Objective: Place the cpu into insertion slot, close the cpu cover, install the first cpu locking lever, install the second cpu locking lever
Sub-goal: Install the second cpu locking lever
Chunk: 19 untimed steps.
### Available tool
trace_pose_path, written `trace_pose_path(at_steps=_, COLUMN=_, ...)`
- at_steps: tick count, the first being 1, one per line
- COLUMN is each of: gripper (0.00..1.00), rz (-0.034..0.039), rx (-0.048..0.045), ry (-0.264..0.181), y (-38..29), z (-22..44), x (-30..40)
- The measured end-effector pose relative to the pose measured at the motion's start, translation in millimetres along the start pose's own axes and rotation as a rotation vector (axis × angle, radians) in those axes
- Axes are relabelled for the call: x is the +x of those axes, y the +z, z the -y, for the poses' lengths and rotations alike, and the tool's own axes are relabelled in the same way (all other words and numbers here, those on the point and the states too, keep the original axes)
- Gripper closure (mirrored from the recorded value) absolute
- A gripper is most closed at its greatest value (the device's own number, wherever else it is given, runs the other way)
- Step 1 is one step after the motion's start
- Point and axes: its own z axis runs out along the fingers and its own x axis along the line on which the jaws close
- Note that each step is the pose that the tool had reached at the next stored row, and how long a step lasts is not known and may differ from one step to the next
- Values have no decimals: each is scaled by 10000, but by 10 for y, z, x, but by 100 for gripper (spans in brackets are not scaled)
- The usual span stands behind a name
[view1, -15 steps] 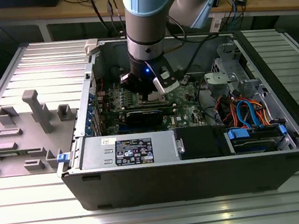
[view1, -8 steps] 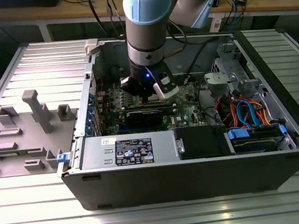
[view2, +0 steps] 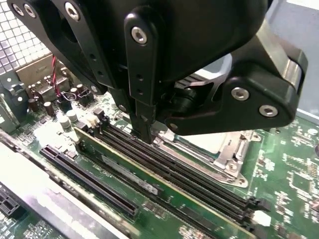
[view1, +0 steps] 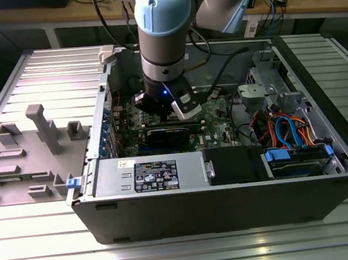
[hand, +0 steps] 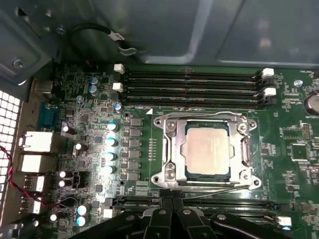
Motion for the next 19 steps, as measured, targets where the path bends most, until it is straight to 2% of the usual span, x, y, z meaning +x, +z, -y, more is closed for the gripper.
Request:
trace_pose_path(at_steps=7, gripper=89, rz=8, rx=-8, ry=36, y=12, z=3, x=16)
trace_pose_path(at_steps=11, gripper=89, rz=8, rx=-47, ry=37, y=0, z=56, x=18)
trace_pose_path(at_steps=16, gripper=89, rz=14, rx=-297, ry=33, y=18, z=76, x=23)
trace_pose_path(at_steps=19, gripper=89, rz=16, rx=-396, ry=31, y=58, z=85, x=33)
